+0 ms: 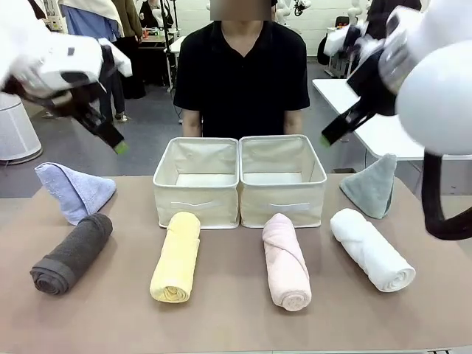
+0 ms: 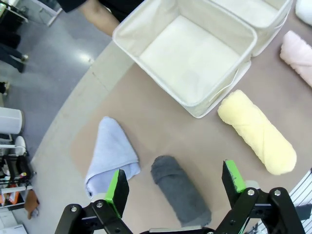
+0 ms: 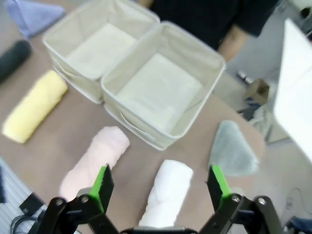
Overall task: Sort the towels based on their folding style.
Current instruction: Pick up one triangle-folded towel and place it in the left Fabric basket.
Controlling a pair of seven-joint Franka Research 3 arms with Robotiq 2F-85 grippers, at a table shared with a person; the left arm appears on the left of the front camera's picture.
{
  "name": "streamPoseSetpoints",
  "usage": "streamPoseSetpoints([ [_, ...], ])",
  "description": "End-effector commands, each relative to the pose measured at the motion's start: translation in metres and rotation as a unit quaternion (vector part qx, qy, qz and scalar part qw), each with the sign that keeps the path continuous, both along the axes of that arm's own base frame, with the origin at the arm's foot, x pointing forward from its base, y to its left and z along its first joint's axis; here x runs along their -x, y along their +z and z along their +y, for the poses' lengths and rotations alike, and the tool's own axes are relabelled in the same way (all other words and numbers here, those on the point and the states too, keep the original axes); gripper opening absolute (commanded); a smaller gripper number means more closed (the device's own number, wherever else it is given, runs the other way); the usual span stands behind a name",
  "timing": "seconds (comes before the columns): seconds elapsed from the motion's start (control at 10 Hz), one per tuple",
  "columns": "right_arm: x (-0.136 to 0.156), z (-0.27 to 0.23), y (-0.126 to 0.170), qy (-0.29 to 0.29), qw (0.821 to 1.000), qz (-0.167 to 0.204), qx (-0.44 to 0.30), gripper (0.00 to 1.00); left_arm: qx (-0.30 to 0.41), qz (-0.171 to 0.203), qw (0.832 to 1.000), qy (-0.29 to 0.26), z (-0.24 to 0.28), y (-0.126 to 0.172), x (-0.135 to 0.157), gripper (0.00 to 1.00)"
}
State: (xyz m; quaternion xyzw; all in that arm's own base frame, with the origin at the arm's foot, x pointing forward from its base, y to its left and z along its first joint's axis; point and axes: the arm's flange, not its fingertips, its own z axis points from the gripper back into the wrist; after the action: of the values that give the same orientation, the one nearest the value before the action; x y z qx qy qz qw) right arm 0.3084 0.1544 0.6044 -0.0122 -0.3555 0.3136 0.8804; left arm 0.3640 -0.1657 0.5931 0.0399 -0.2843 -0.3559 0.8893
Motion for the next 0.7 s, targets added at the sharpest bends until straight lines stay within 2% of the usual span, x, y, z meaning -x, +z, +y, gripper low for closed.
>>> streamPoseSetpoints([
  [0.0,0.017,0.007,0.020,-0.023,1.000,-0.011,0.011,1.00,-0.011,-0.017,1.000,0.008,0.008,0.017,0.006,1.00],
  [0.1,0.025,0.007,0.021,-0.022,1.000,-0.012,0.018,1.00,-0.002,-0.026,1.000,0.009,0.011,0.022,0.016,1.00],
  [0.2,0.026,0.007,0.010,-0.056,0.997,-0.014,0.048,1.00,0.002,-0.054,0.998,0.008,0.013,0.018,0.028,1.00],
  [0.3,0.026,0.004,0.033,-0.004,1.000,-0.016,0.000,1.00,0.004,-0.019,1.000,0.005,0.007,0.030,0.013,1.00],
  [0.6,0.026,0.004,0.033,-0.004,1.000,-0.016,0.000,1.00,0.004,-0.019,1.000,0.005,0.007,0.030,0.013,1.00],
])
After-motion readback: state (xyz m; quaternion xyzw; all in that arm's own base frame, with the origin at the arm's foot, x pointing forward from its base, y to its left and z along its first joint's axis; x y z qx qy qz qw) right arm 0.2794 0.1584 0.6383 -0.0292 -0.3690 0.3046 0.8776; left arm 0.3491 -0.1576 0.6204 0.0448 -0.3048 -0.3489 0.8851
